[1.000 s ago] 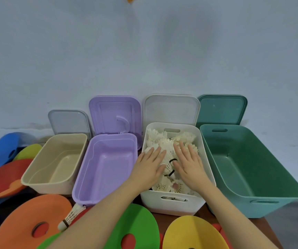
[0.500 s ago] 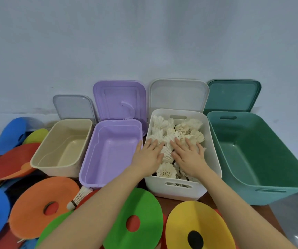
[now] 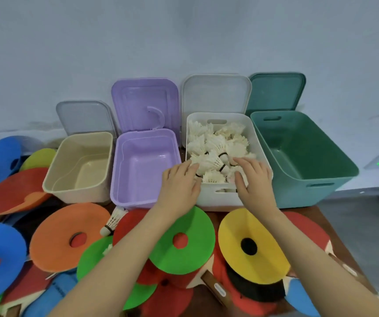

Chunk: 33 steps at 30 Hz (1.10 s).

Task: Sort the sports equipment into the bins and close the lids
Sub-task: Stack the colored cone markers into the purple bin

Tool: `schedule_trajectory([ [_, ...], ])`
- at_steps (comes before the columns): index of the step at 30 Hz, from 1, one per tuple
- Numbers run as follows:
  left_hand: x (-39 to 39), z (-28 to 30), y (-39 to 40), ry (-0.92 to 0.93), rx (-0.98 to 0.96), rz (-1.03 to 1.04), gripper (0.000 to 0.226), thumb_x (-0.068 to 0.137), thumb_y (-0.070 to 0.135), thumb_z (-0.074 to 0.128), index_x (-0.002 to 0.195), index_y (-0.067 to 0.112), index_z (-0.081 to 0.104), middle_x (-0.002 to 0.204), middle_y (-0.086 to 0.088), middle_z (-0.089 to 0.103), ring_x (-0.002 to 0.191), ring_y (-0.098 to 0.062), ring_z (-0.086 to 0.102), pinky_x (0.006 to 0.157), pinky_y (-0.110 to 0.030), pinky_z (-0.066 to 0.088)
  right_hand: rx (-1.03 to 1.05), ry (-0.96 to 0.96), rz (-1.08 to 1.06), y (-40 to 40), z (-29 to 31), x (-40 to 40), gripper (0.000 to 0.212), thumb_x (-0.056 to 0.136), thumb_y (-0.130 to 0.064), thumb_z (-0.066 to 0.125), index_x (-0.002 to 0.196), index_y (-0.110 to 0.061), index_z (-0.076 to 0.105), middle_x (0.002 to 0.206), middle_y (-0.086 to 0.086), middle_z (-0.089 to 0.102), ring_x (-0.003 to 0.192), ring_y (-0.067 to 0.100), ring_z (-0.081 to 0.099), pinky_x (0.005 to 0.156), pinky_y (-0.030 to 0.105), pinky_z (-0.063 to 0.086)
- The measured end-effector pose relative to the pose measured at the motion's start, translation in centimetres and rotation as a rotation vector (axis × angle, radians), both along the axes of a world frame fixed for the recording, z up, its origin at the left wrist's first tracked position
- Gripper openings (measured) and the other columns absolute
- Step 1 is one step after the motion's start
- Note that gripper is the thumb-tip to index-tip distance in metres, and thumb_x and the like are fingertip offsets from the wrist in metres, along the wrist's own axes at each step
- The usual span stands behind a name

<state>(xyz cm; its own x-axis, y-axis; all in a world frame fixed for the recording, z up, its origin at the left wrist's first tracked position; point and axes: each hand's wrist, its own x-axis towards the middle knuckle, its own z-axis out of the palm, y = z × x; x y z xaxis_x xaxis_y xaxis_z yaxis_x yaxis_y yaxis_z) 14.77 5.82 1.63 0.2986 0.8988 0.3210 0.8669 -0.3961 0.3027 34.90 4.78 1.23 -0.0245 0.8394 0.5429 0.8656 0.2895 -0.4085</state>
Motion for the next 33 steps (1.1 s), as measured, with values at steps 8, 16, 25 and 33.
schedule_trajectory([
  [8, 1.2, -2.9, -6.6, -0.033, -0.104, -0.049, 0.042, 0.093, 0.028, 0.047, 0.133, 0.016, 0.046, 0.131, 0.0, 0.05, 0.12, -0.022, 0.042, 0.095, -0.031, 0.018, -0.136, -0.064, -0.094, -8.2, -4.0, 2.7, 0.027, 0.089, -0.017, 0.047, 0.112, -0.014, 0.061, 0.106, 0.0, 0.061, 0.096, 0.022, 0.055, 0.081, 0.028, 0.031],
  [16, 5.8, -7.5, -9.5, 0.172, -0.355, -0.033, 0.056, 0.095, 0.039, 0.038, 0.145, 0.019, 0.023, 0.141, 0.001, 0.038, 0.128, -0.021, 0.03, 0.103, -0.035, 0.016, -0.74, -0.206, -0.353, -10.8, -9.2, 9.1, 0.056, 0.094, -0.034, 0.045, 0.145, -0.027, 0.024, 0.139, 0.012, 0.039, 0.121, 0.034, 0.041, 0.099, 0.046, 0.03],
  [25, 10.5, -10.7, -10.2, 0.232, -0.444, 0.166, 0.072, 0.091, 0.039, 0.046, 0.147, 0.013, 0.011, 0.14, -0.007, 0.036, 0.127, -0.027, 0.032, 0.103, -0.037, 0.021, -0.508, 0.143, -0.015, -11.5, -11.3, 12.1, 0.049, 0.088, -0.009, 0.048, 0.135, -0.023, 0.043, 0.093, -0.004, 0.059, 0.089, 0.021, 0.056, 0.071, 0.028, 0.025],
  [33, 10.5, -9.5, -11.6, -0.158, -0.158, 0.192, 0.063, 0.08, 0.005, 0.058, 0.14, 0.009, 0.037, 0.108, -0.008, 0.047, 0.104, -0.02, 0.04, 0.084, -0.031, 0.02, -0.288, 0.421, 0.087, -11.2, -8.6, 12.5, 0.044, 0.089, -0.002, 0.055, 0.128, -0.021, 0.054, 0.1, 0.008, 0.067, 0.087, 0.016, 0.057, 0.079, 0.04, 0.046],
])
